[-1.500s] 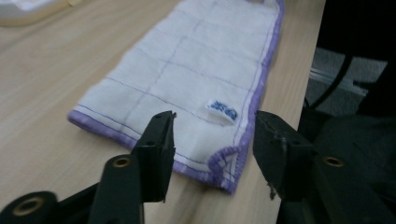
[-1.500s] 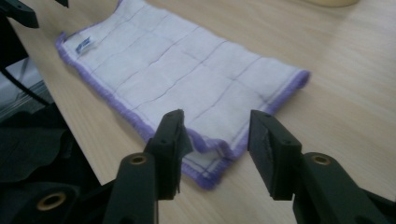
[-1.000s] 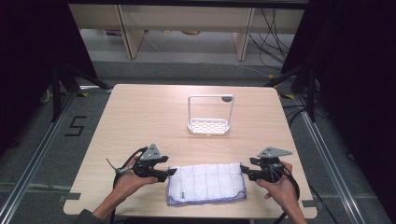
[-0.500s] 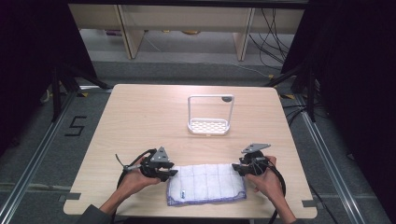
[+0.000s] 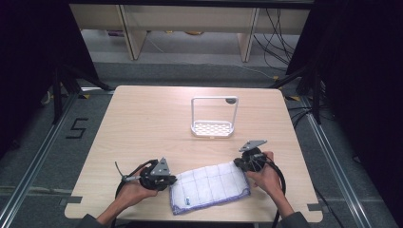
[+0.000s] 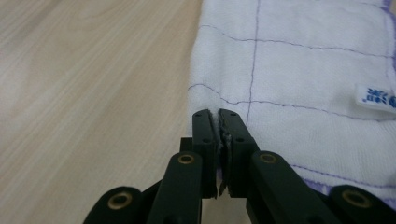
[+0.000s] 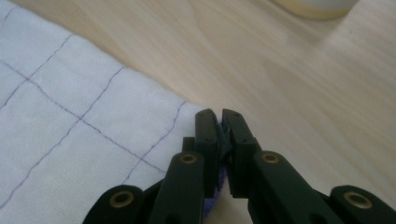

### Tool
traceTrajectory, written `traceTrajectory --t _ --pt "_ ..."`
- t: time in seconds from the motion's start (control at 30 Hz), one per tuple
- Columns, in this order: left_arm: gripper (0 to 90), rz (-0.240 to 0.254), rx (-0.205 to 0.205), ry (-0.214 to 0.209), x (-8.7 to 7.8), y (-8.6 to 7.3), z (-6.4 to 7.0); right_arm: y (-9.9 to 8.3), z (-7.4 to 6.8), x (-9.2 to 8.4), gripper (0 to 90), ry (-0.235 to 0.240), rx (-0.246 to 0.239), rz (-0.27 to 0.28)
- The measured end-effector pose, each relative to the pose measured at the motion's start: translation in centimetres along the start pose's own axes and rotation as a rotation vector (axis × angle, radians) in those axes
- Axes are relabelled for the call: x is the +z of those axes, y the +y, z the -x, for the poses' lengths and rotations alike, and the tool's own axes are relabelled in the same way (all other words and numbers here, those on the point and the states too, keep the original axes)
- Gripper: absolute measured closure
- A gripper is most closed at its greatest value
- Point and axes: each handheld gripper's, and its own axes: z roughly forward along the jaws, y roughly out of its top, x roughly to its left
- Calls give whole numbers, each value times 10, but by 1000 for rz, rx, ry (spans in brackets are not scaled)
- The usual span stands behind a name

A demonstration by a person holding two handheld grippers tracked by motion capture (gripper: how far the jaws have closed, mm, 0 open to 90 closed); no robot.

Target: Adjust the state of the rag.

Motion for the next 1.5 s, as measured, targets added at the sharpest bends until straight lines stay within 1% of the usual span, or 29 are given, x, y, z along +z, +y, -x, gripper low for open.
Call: traceTrajectory --t 0.07,0.1,0.2,0.23,0.27,0.3,0.37,0.43,0.47,0.5,0.53,0.67,0.7,0.73,0.77,0.83,0.9,0.93,0.97,1.0,1.07,1.1,1.13,1.2,1.27,1.33,1.4,1.47,1.5 --pt "853 10 -17 5 -4 -4 7 10 0 7 859 -1 -26 17" --pt "853 8 10 5 -6 -5 8 18 2 11 859 2 -46 0" --pt "851 13 3 -12 -7 -6 14 32 3 23 858 2 -74 14" --pt "850 24 6 -12 -8 -8 21 39 4 26 858 10 -88 0" --pt "849 28 17 -22 -8 -8 23 44 4 30 858 3 -97 -2" --pt "849 17 27 -27 -9 -7 24 48 2 33 858 3 -87 5" --pt "848 26 31 -30 -9 -7 30 56 1 38 858 8 -130 2" --pt "848 30 27 -34 -8 -8 38 65 -1 44 858 -2 -161 2" --pt "847 38 37 -34 -7 -8 41 71 -3 48 858 -8 -178 -3" --pt "846 34 41 -40 -7 -8 43 74 -4 49 858 9 -179 1" --pt "845 44 32 -42 -6 -8 47 77 -5 51 858 9 -189 -1" --pt "842 49 52 -58 -6 -5 57 92 -12 61 858 28 -228 -12" --pt "841 66 39 -63 -4 -5 61 94 -13 61 858 29 -229 -24" --pt "841 46 57 -60 -5 -4 63 98 -14 63 858 39 -230 -21" --pt "840 64 47 -70 -3 -3 67 101 -15 66 858 45 -254 -12" --pt "838 60 69 -76 -1 0 70 107 -19 70 858 54 -257 -15" --pt "833 73 51 -90 2 3 75 111 -22 75 858 60 -272 -8" --pt "830 60 75 -90 2 5 76 113 -24 77 858 65 -275 -8" --pt "826 77 58 -95 4 7 80 115 -25 79 857 65 -288 -11" --pt "822 73 79 -99 6 9 81 116 -28 80 857 77 -282 -12" --pt "810 79 88 -98 11 14 85 119 -31 84 852 78 -282 -9" --pt "800 104 55 -111 14 16 88 121 -31 85 845 82 -282 -3" --pt "793 94 72 -114 15 17 87 123 -32 86 838 85 -274 7" --pt "768 109 48 -138 21 21 91 125 -32 88 805 94 -286 22" --pt "687 120 23 -160 24 23 95 128 -33 88 694 69 -275 39" --pt "601 134 43 -177 22 23 96 130 -33 81 626 60 -210 74" --pt "539 153 58 -169 16 24 93 130 -29 66 588 60 -229 122" --pt "444 194 29 -162 12 27 87 127 -25 50 537 35 -190 161" --pt "423 207 15 -150 8 30 80 124 -25 41 523 31 -144 169"
